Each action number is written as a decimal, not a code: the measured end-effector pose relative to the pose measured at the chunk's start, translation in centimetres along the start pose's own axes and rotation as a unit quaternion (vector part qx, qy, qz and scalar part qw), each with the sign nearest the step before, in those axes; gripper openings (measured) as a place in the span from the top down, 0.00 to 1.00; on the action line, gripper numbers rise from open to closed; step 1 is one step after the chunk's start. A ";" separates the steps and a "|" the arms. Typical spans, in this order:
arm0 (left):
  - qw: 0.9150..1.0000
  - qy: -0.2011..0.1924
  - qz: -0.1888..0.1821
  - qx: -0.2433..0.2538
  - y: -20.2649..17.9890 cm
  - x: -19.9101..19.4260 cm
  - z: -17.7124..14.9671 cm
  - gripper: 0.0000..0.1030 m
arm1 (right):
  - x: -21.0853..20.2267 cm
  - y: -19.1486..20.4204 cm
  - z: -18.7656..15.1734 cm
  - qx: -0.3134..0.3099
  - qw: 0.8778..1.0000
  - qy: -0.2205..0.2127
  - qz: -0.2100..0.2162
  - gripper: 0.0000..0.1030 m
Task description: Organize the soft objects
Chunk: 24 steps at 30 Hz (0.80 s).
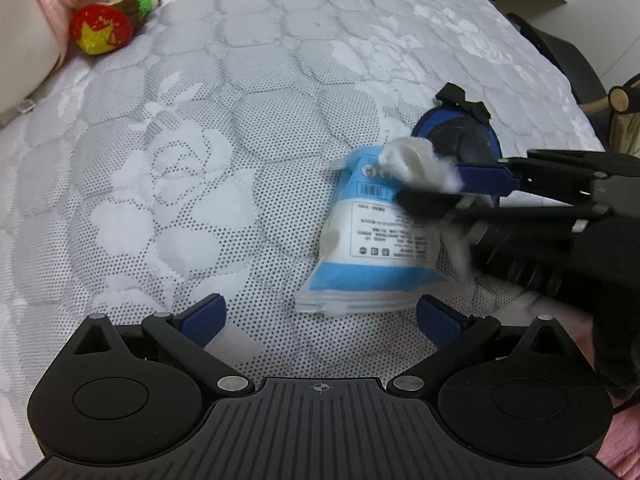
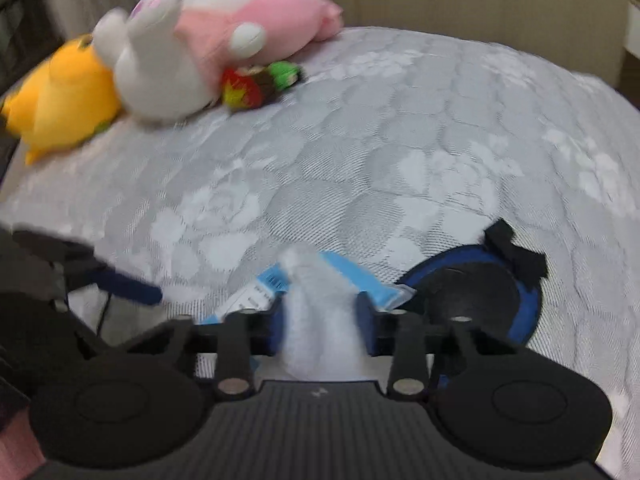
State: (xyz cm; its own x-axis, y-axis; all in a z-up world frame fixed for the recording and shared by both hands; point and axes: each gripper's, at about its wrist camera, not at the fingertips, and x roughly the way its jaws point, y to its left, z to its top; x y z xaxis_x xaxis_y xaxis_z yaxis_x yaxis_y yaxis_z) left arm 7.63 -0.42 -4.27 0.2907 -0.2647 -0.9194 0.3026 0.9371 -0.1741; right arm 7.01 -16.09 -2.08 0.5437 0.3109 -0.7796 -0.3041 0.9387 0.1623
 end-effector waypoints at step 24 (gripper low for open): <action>1.000 0.021 0.001 -0.007 0.9 1.1 0.5 0.00 | -0.6 -0.9 0.7 0.015 0.999 0.001 0.043 0.47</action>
State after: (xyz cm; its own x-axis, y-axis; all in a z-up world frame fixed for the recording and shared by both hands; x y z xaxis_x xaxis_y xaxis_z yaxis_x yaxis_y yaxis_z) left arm 8.69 0.06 -5.31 0.2523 -0.2527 -0.9341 0.2888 0.9410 -0.1766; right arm 7.46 -16.99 -1.36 0.5143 0.3902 -0.7637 -0.3265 0.9125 0.2464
